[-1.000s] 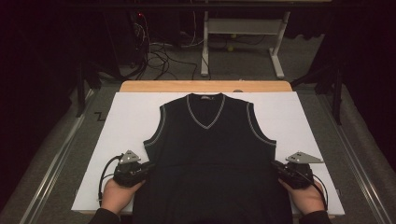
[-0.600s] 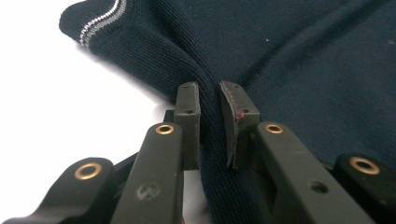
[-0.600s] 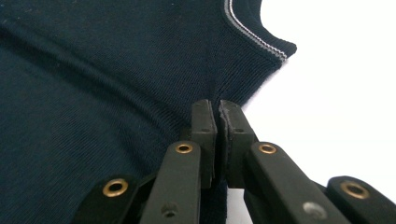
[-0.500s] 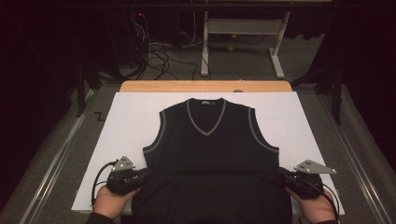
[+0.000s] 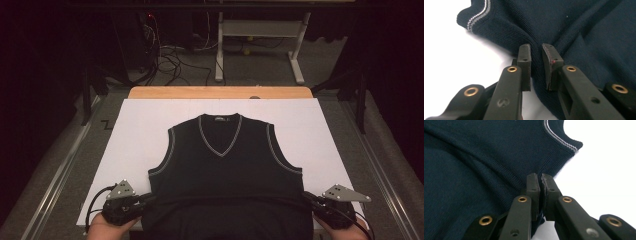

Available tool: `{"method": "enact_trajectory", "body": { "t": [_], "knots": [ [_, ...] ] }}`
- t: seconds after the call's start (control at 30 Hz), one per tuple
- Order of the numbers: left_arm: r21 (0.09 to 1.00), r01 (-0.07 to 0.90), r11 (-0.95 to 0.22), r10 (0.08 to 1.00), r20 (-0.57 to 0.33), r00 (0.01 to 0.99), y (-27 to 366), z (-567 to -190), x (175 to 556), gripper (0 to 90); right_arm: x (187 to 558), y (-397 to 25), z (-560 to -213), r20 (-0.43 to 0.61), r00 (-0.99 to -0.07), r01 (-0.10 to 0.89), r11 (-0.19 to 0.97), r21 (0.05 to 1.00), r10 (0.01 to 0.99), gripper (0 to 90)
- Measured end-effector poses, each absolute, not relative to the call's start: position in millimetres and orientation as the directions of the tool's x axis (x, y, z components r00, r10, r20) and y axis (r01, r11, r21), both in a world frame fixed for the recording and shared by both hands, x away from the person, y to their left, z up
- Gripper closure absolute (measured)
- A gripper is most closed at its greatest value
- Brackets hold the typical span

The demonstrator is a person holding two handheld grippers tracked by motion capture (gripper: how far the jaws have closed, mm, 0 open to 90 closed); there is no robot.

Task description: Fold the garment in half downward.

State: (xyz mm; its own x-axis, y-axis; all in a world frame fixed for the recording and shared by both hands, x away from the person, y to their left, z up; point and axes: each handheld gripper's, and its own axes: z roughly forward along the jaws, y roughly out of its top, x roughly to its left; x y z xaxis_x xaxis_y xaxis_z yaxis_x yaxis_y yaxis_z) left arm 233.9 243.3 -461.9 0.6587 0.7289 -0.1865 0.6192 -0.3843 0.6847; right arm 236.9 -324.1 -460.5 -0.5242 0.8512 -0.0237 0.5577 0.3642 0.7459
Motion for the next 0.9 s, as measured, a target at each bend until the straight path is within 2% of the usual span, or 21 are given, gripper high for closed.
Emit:
{"method": "enact_trajectory", "body": {
  "t": [0.2, 0.27, 0.3, 0.33, 0.37, 0.4, 0.43, 0.53, 0.57, 0.6, 0.63, 0.67, 0.7, 0.73, 0.77, 0.83, 0.87, 0.9],
  "knots": [
    [0.661, 0.624, -0.418, 0.71, -0.191, 0.678, 242.4, -465.7, 228.1, 73.8, 231.4, -325.9, -461.1, -0.015, -0.531, 0.558, 0.363, 0.746, 0.848, 86.3],
    [0.672, 0.623, -0.4, 0.716, -0.195, 0.67, 243.4, -464.4, 229.2, 61.7, 230.7, -324.4, -460.1, -0.012, -0.537, 0.55, 0.36, 0.753, 0.844, 77.0],
    [0.68, 0.622, -0.388, 0.725, -0.192, 0.662, 244.1, -463.1, 230.6, 61.7, 230.7, -324.4, -460.1, -0.012, -0.537, 0.55, 0.36, 0.753, 0.844, 77.0],
    [0.702, 0.617, -0.356, 0.749, -0.18, 0.638, 245.6, -460.0, 235.6, 51.7, 233.7, -322.9, -458.3, -0.009, -0.521, 0.542, 0.34, 0.768, 0.853, 62.0],
    [0.702, 0.617, -0.356, 0.749, -0.18, 0.638, 245.6, -460.0, 235.6, 48.4, 233.7, -322.9, -458.3, -0.009, -0.521, 0.542, 0.34, 0.768, 0.853, 62.0],
    [0.715, 0.613, -0.335, 0.765, -0.173, 0.62, 245.6, -458.0, 239.5, 42.9, 239.9, -321.3, -456.5, -0.026, -0.501, 0.525, 0.328, 0.785, 0.865, 50.2],
    [0.743, 0.603, -0.291, 0.792, -0.166, 0.587, 242.3, -454.7, 248.7, 39.7, 245.1, -319.9, -455.5, -0.035, -0.483, 0.523, 0.32, 0.79, 0.875, 46.2],
    [0.739, 0.614, -0.275, 0.812, -0.164, 0.561, 234.3, -452.3, 261.2, 34.9, 260.5, -318.0, -453.9, -0.024, -0.466, 0.524, 0.298, 0.798, 0.884, 41.2],
    [0.728, 0.622, -0.29, 0.83, -0.132, 0.541, 223.6, -452.3, 273.0, 29.0, 276.5, -316.5, -452.1, -0.022, -0.44, 0.526, 0.278, 0.804, 0.898, 39.0],
    [0.728, 0.622, -0.29, 0.83, -0.132, 0.541, 223.6, -452.3, 273.0, 27.1, 276.5, -316.5, -452.1, -0.022, -0.44, 0.526, 0.278, 0.804, 0.898, 39.0],
    [0.718, 0.628, -0.302, 0.849, -0.096, 0.519, 217.3, -454.7, 280.9, 27.1, 284.6, -314.8, -451.9, -0.026, -0.434, 0.524, 0.276, 0.806, 0.9, 37.4],
    [0.705, 0.639, -0.307, 0.861, -0.08, 0.502, 214.7, -457.1, 286.2, 22.9, 295.1, -312.1, -453.0, -0.024, -0.427, 0.539, 0.275, 0.796, 0.904, 33.8],
    [0.664, 0.681, -0.309, 0.879, -0.073, 0.47, 210.4, -465.2, 298.2, 18.5, 310.9, -309.0, -458.0, 0.003, -0.437, 0.572, 0.276, 0.773, 0.899, 25.0],
    [0.664, 0.681, -0.309, 0.879, -0.073, 0.47, 210.4, -465.2, 298.2, 17.4, 310.9, -309.0, -458.0, 0.003, -0.437, 0.572, 0.276, 0.773, 0.899, 25.0],
    [0.643, 0.695, -0.322, 0.883, -0.062, 0.466, 209.0, -469.1, 301.9, 17.0, 323.4, -304.4, -465.2, -0.007, -0.43, 0.609, 0.296, 0.736, 0.903, 19.4],
    [0.623, 0.709, -0.33, 0.883, -0.062, 0.465, 207.7, -475.9, 303.7, 17.0, 327.6, -302.9, -468.5, -0.015, -0.428, 0.628, 0.309, 0.714, 0.904, 19.2],
    [0.631, 0.705, -0.323, 0.88, -0.074, 0.469, 209.1, -476.9, 301.0, 18.5, 327.2, -300.8, -469.5, -0.02, -0.447, 0.626, 0.329, 0.707, 0.894, 36.9],
    [0.631, 0.705, -0.323, 0.88, -0.074, 0.469, 209.1, -476.9, 301.0, 21.9, 327.2, -300.8, -469.5, -0.02, -0.447, 0.626, 0.329, 0.707, 0.894, 36.9]
  ]
}}
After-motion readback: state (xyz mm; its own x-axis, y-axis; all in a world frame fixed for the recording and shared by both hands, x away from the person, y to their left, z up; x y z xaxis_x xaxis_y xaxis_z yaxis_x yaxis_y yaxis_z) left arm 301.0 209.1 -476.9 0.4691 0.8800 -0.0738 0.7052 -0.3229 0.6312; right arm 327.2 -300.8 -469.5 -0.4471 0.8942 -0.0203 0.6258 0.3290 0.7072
